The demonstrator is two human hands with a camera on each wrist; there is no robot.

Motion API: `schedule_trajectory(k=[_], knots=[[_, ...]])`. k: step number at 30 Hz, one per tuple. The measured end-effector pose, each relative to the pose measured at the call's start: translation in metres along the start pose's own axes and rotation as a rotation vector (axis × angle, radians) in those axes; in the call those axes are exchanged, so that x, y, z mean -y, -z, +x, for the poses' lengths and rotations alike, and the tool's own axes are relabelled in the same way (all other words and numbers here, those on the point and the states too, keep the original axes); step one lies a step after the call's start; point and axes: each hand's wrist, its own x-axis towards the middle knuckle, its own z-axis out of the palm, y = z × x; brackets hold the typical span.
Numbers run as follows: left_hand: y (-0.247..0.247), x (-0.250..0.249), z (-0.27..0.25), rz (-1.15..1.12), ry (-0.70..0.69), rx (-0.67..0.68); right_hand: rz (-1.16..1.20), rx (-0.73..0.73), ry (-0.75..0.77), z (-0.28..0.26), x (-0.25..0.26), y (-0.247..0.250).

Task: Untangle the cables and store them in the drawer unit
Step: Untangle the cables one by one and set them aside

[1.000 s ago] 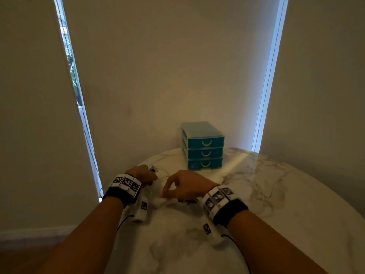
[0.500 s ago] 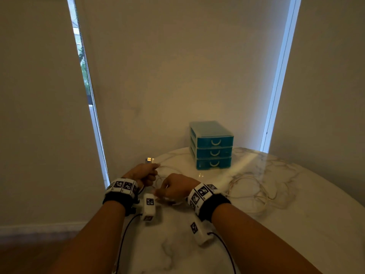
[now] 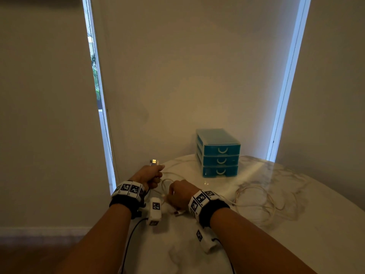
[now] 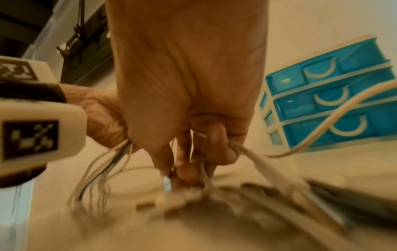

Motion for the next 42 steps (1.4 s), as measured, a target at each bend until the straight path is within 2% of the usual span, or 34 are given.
schedule_trajectory(k=[2, 4, 7, 9, 11, 13, 14, 15, 16, 17, 18, 19, 20, 22, 25, 27, 32, 33, 35, 38, 42], knots=[[0.002, -0.001, -0.001, -0.015, -0.043, -0.035, 0.082, 0.008, 0.005, 0.003, -0.003, 0.01], [0.006, -0.004, -0.004, -0.042, -0.146, -0.099, 0.406, -0.058, -0.019, 0.008, -0.014, 0.029], [0.009, -0.012, -0.015, -0.079, -0.33, -0.203, 1.156, -0.34, -0.213, 0.011, -0.035, 0.07], [0.009, -0.017, -0.024, -0.129, -0.433, -0.258, 1.494, -0.621, -0.318, 0.016, -0.046, 0.095], [0.006, -0.021, -0.032, -0.201, -0.502, -0.296, 1.573, -0.869, -0.333, 0.024, -0.046, 0.116], [0.001, -0.024, -0.04, -0.263, -0.559, -0.33, 1.548, -0.943, -0.289, 0.04, -0.031, 0.128], [-0.002, -0.027, -0.046, -0.291, -0.584, -0.341, 1.475, -0.918, -0.226, 0.047, -0.018, 0.131], [-0.005, -0.03, -0.052, -0.316, -0.604, -0.353, 1.354, -0.804, -0.112, 0.056, -0.005, 0.131], [-0.007, -0.033, -0.057, -0.335, -0.625, -0.368, 1.145, -0.574, 0.008, 0.057, 0.011, 0.133], [-0.008, -0.035, -0.062, -0.352, -0.645, -0.384, 0.889, -0.281, 0.113, 0.058, 0.029, 0.133], [-0.007, -0.037, -0.065, -0.362, -0.665, -0.393, 0.618, -0.017, 0.165, 0.059, 0.043, 0.133], [-0.006, -0.039, -0.068, -0.364, -0.684, -0.399, 0.412, 0.127, 0.172, 0.06, 0.054, 0.134], [-0.003, -0.04, -0.068, -0.362, -0.701, -0.409, 0.302, 0.158, 0.156, 0.063, 0.059, 0.137], [0.003, -0.04, -0.068, -0.344, -0.712, -0.423, 0.321, 0.04, 0.156, 0.075, 0.054, 0.139], [0.005, -0.039, -0.064, -0.326, -0.661, -0.363, 0.541, -0.136, 0.135, 0.074, 0.027, 0.14], [-0.001, -0.038, -0.057, -0.288, -0.618, -0.255, 0.636, -0.164, 0.086, 0.061, 0.004, 0.134], [-0.035, -0.037, -0.039, -0.253, -0.453, 0.011, 0.681, -0.136, -0.075, 0.028, -0.066, 0.094], [-0.044, -0.037, -0.036, -0.237, -0.415, 0.035, 0.768, -0.142, -0.098, 0.02, -0.076, 0.086], [-0.064, -0.037, -0.031, -0.181, -0.362, 0.059, 1.118, -0.168, -0.114, 0.004, -0.089, 0.075], [-0.091, -0.038, -0.025, -0.162, -0.321, 0.121, 1.684, -0.19, -0.019, -0.026, -0.103, 0.07], [-0.123, -0.041, -0.025, -0.141, -0.301, 0.222, 1.869, -0.32, 0.094, -0.054, -0.118, 0.058]])
